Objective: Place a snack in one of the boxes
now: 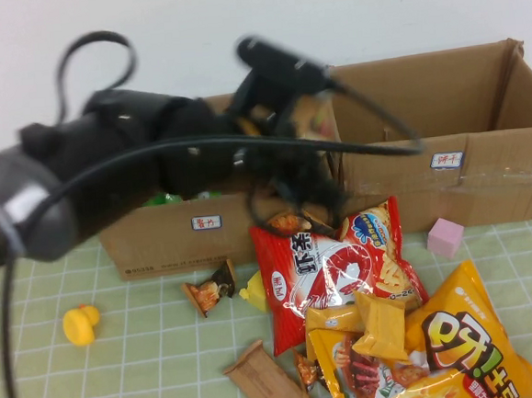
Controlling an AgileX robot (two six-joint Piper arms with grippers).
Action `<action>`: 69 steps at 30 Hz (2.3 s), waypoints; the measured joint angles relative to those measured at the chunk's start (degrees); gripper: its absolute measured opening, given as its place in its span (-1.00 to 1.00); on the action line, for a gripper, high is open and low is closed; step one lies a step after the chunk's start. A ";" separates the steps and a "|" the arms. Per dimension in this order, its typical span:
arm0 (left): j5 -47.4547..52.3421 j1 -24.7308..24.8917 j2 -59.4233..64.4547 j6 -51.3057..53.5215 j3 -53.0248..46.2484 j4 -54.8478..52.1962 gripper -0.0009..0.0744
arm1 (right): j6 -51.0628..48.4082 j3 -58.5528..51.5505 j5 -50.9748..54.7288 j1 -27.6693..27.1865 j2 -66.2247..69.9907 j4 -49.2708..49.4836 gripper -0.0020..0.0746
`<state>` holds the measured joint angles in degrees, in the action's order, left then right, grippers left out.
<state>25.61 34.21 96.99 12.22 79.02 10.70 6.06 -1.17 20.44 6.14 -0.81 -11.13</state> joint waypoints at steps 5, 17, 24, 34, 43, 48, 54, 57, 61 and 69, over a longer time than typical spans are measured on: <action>-10.48 1.42 5.72 0.13 6.53 0.11 -0.63 | 0.00 0.00 0.00 0.00 0.00 0.00 -0.95; -7.83 1.42 32.28 0.05 40.29 2.17 -0.64 | 0.00 0.00 0.00 0.00 0.00 0.00 -0.95; -2.38 1.42 44.52 0.05 53.71 2.29 -0.64 | 0.00 0.00 0.00 0.00 0.00 0.00 -0.95; 5.04 -0.03 45.05 0.01 57.12 1.85 0.36 | 0.00 0.00 0.00 0.00 0.00 0.00 -0.95; 16.28 -1.06 32.41 0.40 57.34 -6.42 -0.57 | 0.00 0.00 0.00 0.00 0.00 0.00 -0.95; 23.57 -1.06 25.51 3.33 57.56 -11.47 -0.93 | 0.00 0.00 0.00 0.00 0.00 0.00 -0.95; 33.34 -1.06 20.53 5.14 57.56 -14.46 -0.97 | 0.00 0.00 0.00 0.00 0.00 0.00 -0.95; 34.76 -0.18 18.82 6.17 56.33 -15.03 -0.97 | 0.00 0.00 0.00 0.00 0.00 0.00 -0.95; 35.25 1.85 15.82 6.43 51.68 -15.64 -0.98 | 0.00 0.00 0.00 0.00 0.00 0.00 -0.95; 22.17 8.09 1.13 5.90 27.08 -16.34 -0.98 | 0.00 0.00 0.00 0.00 0.00 0.00 -0.95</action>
<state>47.77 42.30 98.13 18.12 106.10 -5.63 6.06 -1.17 20.44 6.14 -0.81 -11.13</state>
